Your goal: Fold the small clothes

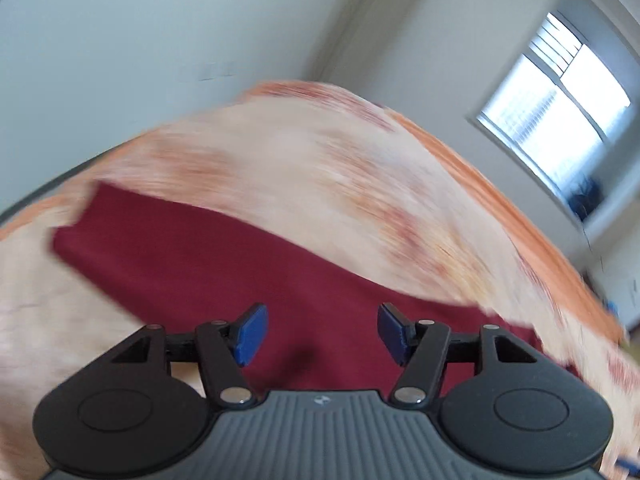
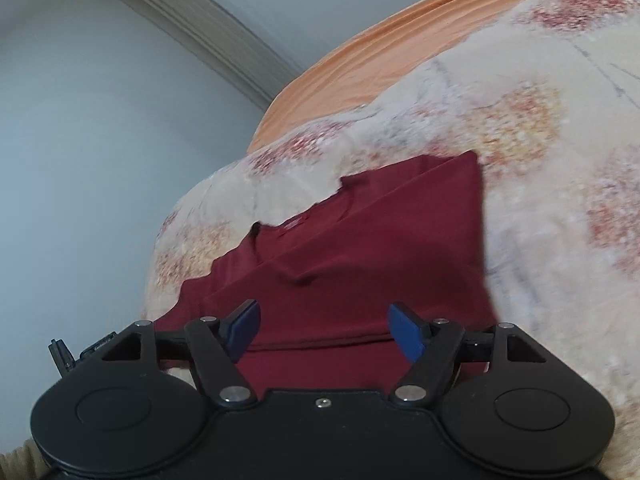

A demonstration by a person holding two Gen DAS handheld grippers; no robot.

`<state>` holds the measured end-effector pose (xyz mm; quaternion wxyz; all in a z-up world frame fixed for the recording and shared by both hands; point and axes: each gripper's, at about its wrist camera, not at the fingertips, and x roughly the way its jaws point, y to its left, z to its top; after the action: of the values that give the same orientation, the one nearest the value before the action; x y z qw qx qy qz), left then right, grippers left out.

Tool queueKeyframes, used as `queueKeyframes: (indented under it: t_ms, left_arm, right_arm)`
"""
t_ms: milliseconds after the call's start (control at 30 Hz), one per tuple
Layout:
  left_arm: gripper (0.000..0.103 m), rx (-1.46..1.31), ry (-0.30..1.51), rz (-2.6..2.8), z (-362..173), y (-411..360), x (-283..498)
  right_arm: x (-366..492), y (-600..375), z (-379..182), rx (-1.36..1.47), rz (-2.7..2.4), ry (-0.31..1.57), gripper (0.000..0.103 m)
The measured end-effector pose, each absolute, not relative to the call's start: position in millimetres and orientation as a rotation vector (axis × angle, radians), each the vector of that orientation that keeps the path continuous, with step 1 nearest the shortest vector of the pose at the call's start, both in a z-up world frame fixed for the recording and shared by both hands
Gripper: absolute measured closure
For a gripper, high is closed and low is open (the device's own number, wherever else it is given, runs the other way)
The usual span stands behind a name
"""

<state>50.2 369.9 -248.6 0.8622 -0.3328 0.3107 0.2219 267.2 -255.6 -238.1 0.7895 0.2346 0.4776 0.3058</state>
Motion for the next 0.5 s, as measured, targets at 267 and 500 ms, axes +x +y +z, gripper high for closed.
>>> queueKeyframes:
  t_ms: [267, 500]
  left_arm:
    - [0.055, -0.953, 0.606, 0.572, -295, 470, -15]
    - [0.061, -1.125, 0.507, 0.595, -326, 494, -14]
  right_arm:
    - [241, -120, -230, 0.464, 0.818, 1.085, 0.029]
    - [230, -31, -219, 0.424, 0.924, 1.087, 0.029]
